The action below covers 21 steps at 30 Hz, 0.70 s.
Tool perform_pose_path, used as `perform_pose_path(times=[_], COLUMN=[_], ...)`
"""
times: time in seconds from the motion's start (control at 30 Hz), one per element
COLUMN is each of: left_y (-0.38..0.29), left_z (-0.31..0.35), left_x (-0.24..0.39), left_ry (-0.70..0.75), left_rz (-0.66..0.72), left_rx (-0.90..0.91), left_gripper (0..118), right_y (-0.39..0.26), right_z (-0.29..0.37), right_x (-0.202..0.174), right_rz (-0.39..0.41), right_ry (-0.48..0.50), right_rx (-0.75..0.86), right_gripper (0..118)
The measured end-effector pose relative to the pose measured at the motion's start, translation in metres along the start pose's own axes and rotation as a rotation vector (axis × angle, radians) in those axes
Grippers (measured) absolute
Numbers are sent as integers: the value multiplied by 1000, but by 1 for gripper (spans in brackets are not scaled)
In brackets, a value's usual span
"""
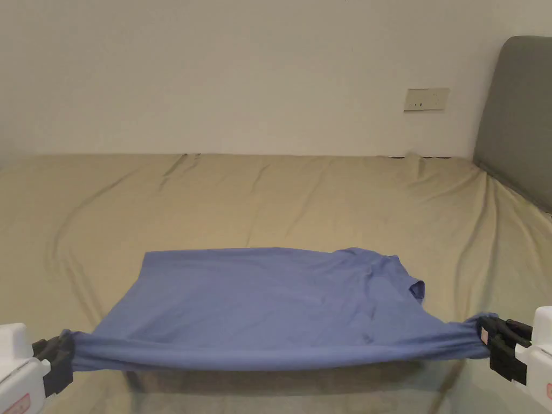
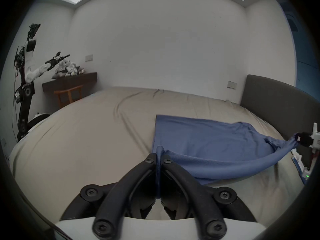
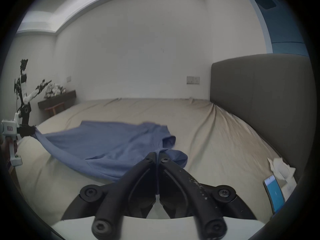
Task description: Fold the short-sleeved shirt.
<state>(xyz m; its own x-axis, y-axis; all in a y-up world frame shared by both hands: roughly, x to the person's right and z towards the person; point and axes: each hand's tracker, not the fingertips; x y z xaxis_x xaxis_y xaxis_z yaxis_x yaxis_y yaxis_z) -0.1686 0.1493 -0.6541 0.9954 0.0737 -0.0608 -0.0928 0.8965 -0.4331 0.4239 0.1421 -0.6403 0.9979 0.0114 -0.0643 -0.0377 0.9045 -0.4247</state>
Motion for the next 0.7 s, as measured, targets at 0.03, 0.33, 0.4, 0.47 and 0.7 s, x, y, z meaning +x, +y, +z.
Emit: perform_pose_path(times=[0.03, 0.33, 0.4, 0.47, 0.7], left_y=[-9, -67, -76, -82, -108], left_z=[16, 119, 120, 114, 79], left_x=[-2, -16, -18, -18, -14], left_ry=[4, -27, -24, -10, 32], left_rz=[-7, -72, -64, -50, -111], left_rx=[-7, -254, -338, -390, -545], left_gripper=[2, 2, 2, 2, 12], right_y=[-10, -63, -73, -80, -94], right_z=[16, 119, 122, 122, 102], right_x=[-1, -10, -14, -15, -13], right_rz=[19, 176, 217, 200, 177], right_ry=[7, 75, 69, 69, 56], right_rx=[-12, -243, -306, -346, -449], right_gripper=[5, 5, 5, 5, 6])
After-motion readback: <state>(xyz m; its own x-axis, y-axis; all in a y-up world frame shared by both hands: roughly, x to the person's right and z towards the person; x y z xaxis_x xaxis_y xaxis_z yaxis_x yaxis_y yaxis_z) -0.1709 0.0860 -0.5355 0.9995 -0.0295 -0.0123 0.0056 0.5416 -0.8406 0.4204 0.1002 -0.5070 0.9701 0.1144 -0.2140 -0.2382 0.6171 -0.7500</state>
